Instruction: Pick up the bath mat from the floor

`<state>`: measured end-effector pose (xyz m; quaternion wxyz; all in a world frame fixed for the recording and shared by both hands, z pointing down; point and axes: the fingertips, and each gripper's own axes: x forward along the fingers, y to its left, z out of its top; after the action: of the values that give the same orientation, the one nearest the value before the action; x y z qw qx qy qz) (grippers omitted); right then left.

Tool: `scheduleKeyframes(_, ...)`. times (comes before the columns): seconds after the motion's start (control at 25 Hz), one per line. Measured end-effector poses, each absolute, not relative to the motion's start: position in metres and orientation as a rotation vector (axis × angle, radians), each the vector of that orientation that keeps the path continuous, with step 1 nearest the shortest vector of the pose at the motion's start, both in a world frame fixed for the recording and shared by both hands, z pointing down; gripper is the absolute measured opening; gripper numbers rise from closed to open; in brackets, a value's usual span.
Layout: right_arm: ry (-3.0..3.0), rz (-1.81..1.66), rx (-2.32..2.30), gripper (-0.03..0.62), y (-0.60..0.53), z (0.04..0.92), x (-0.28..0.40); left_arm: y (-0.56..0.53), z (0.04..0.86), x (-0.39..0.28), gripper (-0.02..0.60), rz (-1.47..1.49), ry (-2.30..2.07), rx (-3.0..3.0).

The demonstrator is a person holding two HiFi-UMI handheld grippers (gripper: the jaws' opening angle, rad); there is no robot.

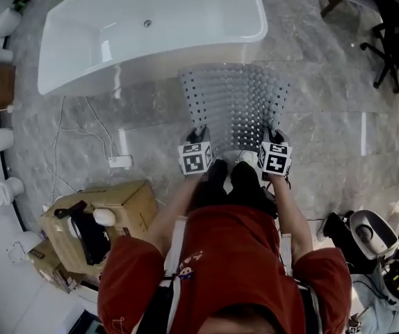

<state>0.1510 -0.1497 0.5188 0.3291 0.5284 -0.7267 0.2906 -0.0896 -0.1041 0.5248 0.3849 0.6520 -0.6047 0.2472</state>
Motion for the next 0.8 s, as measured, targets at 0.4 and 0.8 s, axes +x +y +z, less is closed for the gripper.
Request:
scheduleKeyframes(0.4,-2.091,0.5,1.518,0.051,-0.184,0.373,0.145,-0.138,0.381,-0.102,0.11,0.496,-1.73,1.903)
scheduleKeyframes(0.8,-2.297,0.169,1.728,0.051,-0.231,0.223,0.15,-0.179,0.234,-0.101,0.107,0.278,-1.957,2.149)
